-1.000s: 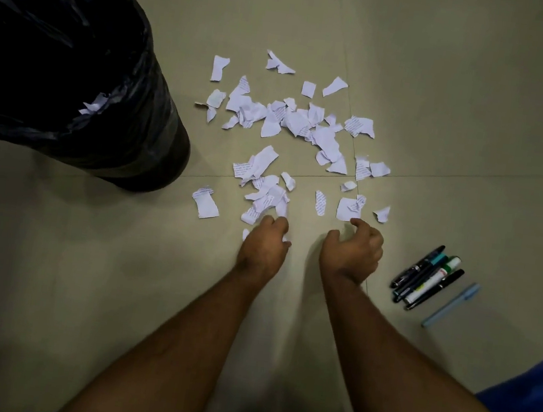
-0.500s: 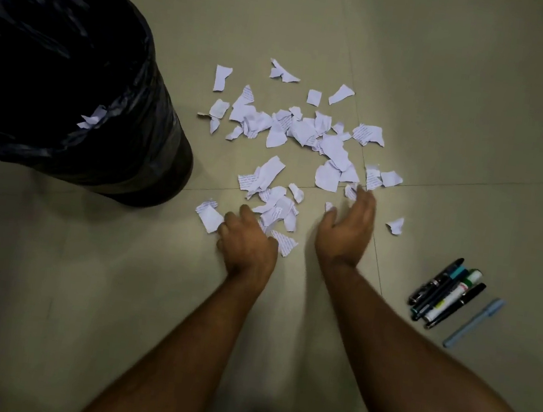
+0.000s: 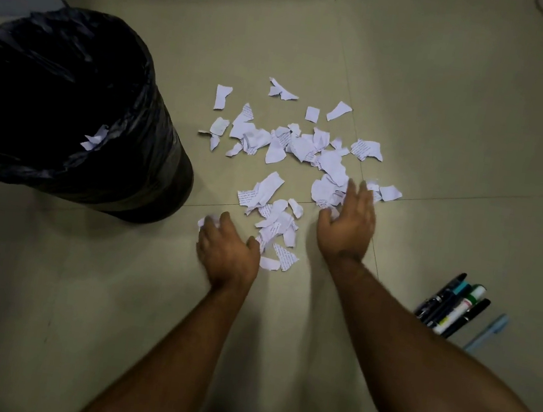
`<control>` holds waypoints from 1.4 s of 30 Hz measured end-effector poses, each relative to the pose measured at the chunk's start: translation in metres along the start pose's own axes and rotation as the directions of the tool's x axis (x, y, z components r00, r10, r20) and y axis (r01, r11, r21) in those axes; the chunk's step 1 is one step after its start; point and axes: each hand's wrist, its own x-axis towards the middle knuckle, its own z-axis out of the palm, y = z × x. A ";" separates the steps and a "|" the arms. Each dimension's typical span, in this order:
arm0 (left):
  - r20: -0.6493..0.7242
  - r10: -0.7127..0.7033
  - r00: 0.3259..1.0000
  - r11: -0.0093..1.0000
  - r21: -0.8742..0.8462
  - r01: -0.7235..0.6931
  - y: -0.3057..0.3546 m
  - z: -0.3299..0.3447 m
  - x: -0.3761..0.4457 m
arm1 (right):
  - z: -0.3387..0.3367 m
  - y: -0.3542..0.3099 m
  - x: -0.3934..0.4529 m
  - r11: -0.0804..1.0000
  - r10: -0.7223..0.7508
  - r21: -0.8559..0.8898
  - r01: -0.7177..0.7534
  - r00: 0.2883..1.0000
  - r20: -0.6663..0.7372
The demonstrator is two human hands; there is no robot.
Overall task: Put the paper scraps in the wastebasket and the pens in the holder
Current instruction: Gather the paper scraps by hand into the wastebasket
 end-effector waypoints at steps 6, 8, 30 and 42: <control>0.093 0.332 0.939 0.928 -0.209 -0.308 0.028 0.012 0.027 | 0.019 0.001 0.003 0.999 -0.041 -0.010 0.044 0.970 0.238; 0.077 0.314 0.946 0.930 -0.226 -0.290 0.028 0.011 0.027 | 0.024 -0.005 0.002 0.983 -0.173 0.091 0.157 0.962 0.211; 0.400 0.510 0.761 0.757 0.211 -0.619 0.094 0.000 0.137 | 0.045 0.004 0.027 0.977 -0.097 -0.190 0.101 0.995 0.031; 0.687 0.303 0.661 0.674 0.336 -0.658 0.062 -0.020 0.086 | 0.035 0.006 0.031 0.948 -0.213 -0.196 0.252 0.956 0.200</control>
